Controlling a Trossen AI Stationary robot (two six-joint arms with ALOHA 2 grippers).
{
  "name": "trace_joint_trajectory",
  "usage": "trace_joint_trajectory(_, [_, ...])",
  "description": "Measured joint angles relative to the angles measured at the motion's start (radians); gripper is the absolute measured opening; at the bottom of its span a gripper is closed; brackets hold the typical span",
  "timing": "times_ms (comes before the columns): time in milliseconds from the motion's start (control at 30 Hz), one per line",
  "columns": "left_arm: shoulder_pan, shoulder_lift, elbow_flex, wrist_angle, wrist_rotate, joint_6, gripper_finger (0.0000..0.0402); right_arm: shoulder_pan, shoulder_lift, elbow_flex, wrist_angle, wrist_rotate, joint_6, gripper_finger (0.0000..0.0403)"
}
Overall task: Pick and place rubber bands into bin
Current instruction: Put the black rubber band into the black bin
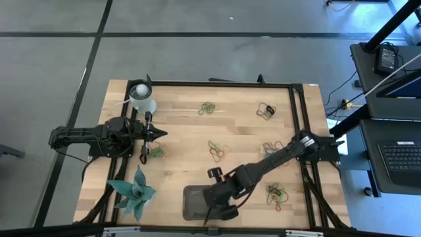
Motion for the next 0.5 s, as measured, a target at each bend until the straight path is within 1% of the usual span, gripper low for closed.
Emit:
trace_joint_trajectory(267, [0.0, 0.0, 0.0, 0.0, 0.0, 0.0, 0.0004, 0.026, 0.1, 0.0, 0.065, -0.011, 0.003, 0.0])
trace_joint_trajectory(400, [0.0, 0.0, 0.0, 0.001, 0.0, 0.0, 0.0004, 0.027, 0.139, 0.0, 0.104, -0.052, 0.004, 0.0])
trace_joint_trajectory(500, [0.0, 0.0, 0.0, 0.0, 0.0, 0.0, 0.0004, 0.027, 0.165, 0.0, 0.116, -0.057, 0.022, 0.0])
